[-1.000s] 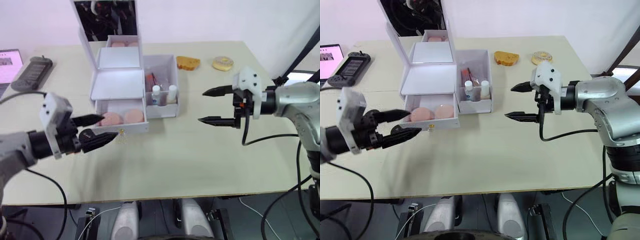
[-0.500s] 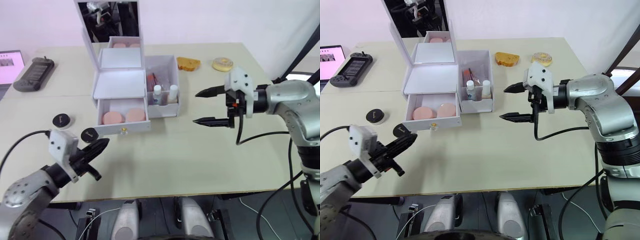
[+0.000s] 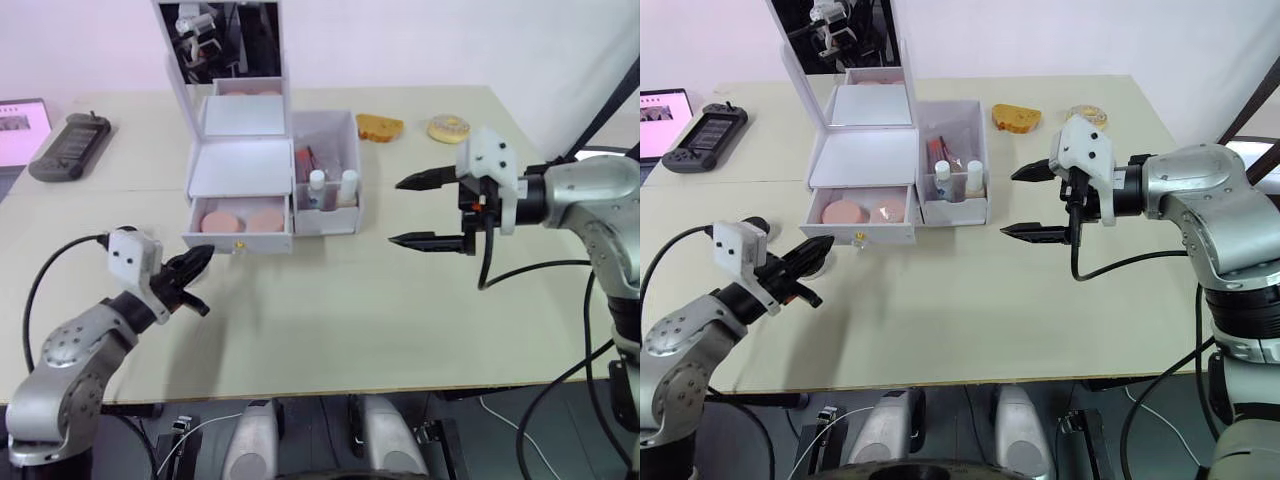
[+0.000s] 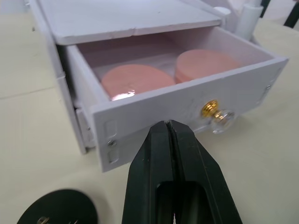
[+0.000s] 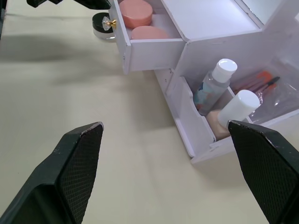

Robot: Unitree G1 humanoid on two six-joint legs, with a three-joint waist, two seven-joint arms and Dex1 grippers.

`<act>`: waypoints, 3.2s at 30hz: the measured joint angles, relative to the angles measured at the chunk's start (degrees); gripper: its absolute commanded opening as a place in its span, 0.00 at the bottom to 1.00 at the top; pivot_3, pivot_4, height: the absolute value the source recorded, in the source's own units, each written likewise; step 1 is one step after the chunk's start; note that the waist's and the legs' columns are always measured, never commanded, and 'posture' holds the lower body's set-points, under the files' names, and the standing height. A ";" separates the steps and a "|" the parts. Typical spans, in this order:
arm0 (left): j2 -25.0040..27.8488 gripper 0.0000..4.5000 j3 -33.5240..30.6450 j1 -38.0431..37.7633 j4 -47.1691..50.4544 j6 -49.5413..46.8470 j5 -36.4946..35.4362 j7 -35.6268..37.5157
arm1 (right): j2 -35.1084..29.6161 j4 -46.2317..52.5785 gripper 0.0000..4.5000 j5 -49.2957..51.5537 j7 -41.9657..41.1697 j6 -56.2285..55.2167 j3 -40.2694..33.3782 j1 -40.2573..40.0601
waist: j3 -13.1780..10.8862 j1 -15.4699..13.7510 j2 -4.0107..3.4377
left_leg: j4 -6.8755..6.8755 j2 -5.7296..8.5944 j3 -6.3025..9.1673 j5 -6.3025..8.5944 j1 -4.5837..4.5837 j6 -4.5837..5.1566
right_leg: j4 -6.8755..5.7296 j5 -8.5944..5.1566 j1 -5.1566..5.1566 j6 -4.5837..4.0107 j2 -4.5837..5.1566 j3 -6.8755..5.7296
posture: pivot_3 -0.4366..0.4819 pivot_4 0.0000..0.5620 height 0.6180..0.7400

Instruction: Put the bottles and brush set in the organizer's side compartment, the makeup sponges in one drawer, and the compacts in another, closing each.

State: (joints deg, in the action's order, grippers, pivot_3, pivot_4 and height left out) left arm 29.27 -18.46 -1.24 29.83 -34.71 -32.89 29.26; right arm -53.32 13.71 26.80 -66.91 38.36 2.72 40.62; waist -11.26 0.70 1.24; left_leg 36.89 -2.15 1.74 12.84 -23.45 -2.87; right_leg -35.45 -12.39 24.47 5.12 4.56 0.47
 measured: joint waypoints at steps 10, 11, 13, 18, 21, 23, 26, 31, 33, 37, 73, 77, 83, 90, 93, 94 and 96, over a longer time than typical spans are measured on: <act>0.12 0.01 6.16 8.20 -6.62 2.68 4.85 -0.68 | -0.30 0.62 1.00 0.46 0.73 0.14 -1.06 -0.19 | 0.00 0.00 0.00 | -0.01 0.00 0.01 0.00 0.00 0.00 | -0.02 0.03 0.00 0.00 -0.01 0.00 | 0.48 0.27 1.00; 0.11 0.01 6.46 8.85 -7.35 2.94 5.41 -0.73 | -0.31 0.74 1.00 0.49 0.81 0.14 -1.08 -0.21 | 0.00 0.01 0.00 | -0.02 0.00 0.01 0.00 0.00 0.00 | -0.03 0.03 0.01 0.00 -0.01 -0.01 | 0.48 0.27 1.00; 0.03 0.01 6.48 9.66 -8.47 3.46 6.20 -1.01 | -0.34 0.81 1.00 0.49 1.00 0.14 -1.23 -0.53 | 0.00 0.00 0.00 | -0.02 0.00 0.01 0.00 0.00 0.00 | -0.03 0.03 0.01 0.01 -0.01 -0.01 | 0.48 0.27 1.00; -0.10 0.01 6.47 10.84 -10.10 4.44 7.50 -1.90 | -0.35 1.36 1.00 0.59 1.43 0.42 -1.27 -1.28 | 0.00 0.05 0.00 | -0.02 0.00 0.01 0.00 0.00 0.00 | -0.02 0.04 0.01 0.02 -0.01 0.00 | 0.48 0.27 1.00; -0.07 0.01 6.39 11.18 -10.85 4.85 7.86 -2.04 | -0.40 1.66 1.00 0.62 1.48 0.47 -1.34 -1.30 | 0.00 0.03 0.00 | -0.02 0.00 0.02 0.00 0.00 0.00 | -0.03 0.03 0.01 0.04 -0.01 0.00 | 0.48 0.27 1.00; -0.03 0.01 6.32 11.63 -11.80 4.95 8.30 -2.07 | -0.60 1.78 1.00 0.81 1.53 0.48 -1.37 -1.32 | 0.00 0.04 0.00 | -0.02 0.00 0.01 0.00 0.00 0.00 | -0.02 0.03 0.01 0.05 -0.01 0.00 | 0.48 0.27 1.00; -0.05 0.01 6.66 14.75 -14.14 5.01 8.59 -1.71 | -0.59 1.78 1.00 0.89 1.81 0.45 -1.37 -1.31 | -0.01 -0.08 0.01 | -0.01 0.01 0.01 0.00 -0.01 0.00 | -0.01 0.02 0.00 0.07 0.00 0.00 | 0.48 0.27 1.00; -1.62 0.01 8.84 16.93 -15.57 5.47 8.80 -1.70 | -0.60 1.82 1.00 0.99 2.04 0.46 -1.37 -1.31 | -0.01 -0.05 0.01 | -0.04 0.02 0.01 0.00 -0.04 0.00 | 0.01 0.06 0.01 0.03 0.00 0.00 | 0.48 0.27 1.00; -1.76 0.01 9.02 17.30 -16.00 5.65 9.14 -1.63 | -0.63 1.82 1.00 1.01 2.20 0.48 -1.37 -1.31 | -0.01 -0.04 0.01 | -0.05 0.02 0.02 0.00 -0.03 0.00 | -0.01 0.07 0.02 0.04 -0.01 -0.01 | 0.48 0.27 1.00; -1.76 0.01 9.36 17.63 -16.94 6.69 9.89 -1.17 | -0.69 1.96 1.00 1.10 2.48 0.64 -1.38 -1.33 | -0.01 -0.09 0.01 | -0.01 0.02 0.04 0.00 -0.03 0.00 | -0.02 0.06 0.01 0.10 -0.01 -0.01 | 0.48 0.27 1.00; 12.28 0.99 -27.98 -18.13 -35.73 20.56 3.63 18.81 | 5.11 -31.11 1.00 3.74 5.29 -17.76 -26.79 -28.15 | -0.01 0.99 -0.01 | -0.69 -0.13 -0.35 0.17 0.09 0.24 | 0.31 -0.01 0.32 0.17 0.03 0.14 | 0.48 0.27 1.00; 12.27 0.99 -28.14 -18.51 -35.83 21.78 3.60 18.70 | 5.09 -29.62 1.00 3.90 5.31 -16.96 -26.13 -26.85 | 0.00 0.95 -0.02 | -0.67 -0.16 -0.35 0.17 0.10 0.24 | 0.28 -0.06 0.35 0.26 0.01 0.14 | 0.48 0.27 1.00; 10.93 0.99 -27.58 -18.74 -28.85 20.22 2.19 17.43 | 5.01 -18.15 1.00 9.53 6.64 -1.85 -20.05 -19.53 | 0.00 1.66 -0.01 | -0.67 -0.23 -0.48 0.17 0.07 0.24 | 0.29 -0.04 0.41 0.23 0.03 0.22 | 0.48 0.27 1.00; 7.77 0.99 -22.71 -23.88 -12.73 14.14 -0.37 15.51 | 3.31 -4.47 1.00 9.04 5.23 6.53 -4.46 -6.21 | 0.00 1.73 0.00 | -0.87 -0.26 -0.62 0.20 -0.06 0.28 | 0.29 0.05 0.70 0.07 -0.01 0.26 | 0.48 0.27 1.00; 7.57 0.99 -20.61 -26.63 -5.73 8.54 -1.84 13.12 | 3.28 -0.20 1.00 7.61 3.01 7.92 2.89 -1.67 | 0.00 1.55 0.00 | -0.86 -0.26 -0.64 0.20 -0.14 0.29 | 0.28 0.04 0.80 0.08 -0.03 0.27 | 0.48 0.27 1.00; 7.54 0.99 -20.10 -27.05 -3.88 7.32 -2.27 12.50 | 3.85 0.28 1.00 7.42 2.73 7.95 3.88 -0.13 | 0.00 1.52 0.00 | -0.83 -0.26 -0.65 0.20 -0.15 0.29 | 0.26 0.05 0.80 0.07 -0.02 0.28 | 0.48 0.27 1.00; 7.22 0.99 -18.58 -27.19 0.60 4.57 -2.89 10.02 | 5.60 0.62 1.00 6.64 2.10 7.49 5.86 4.60 | -0.01 1.54 0.00 | -0.74 -0.26 -0.65 0.20 -0.13 0.29 | 0.23 0.08 0.78 0.04 -0.02 0.29 | 0.48 0.27 1.00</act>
State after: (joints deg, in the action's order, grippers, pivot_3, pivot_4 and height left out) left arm 36.49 -37.03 -28.43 30.44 -30.14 -35.78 39.28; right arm -47.72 14.33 33.44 -64.81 45.85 8.58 45.21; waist -11.26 2.24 1.24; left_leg 36.15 -2.41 1.09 13.04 -23.58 -2.57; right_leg -35.22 -12.31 25.24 5.16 4.54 0.76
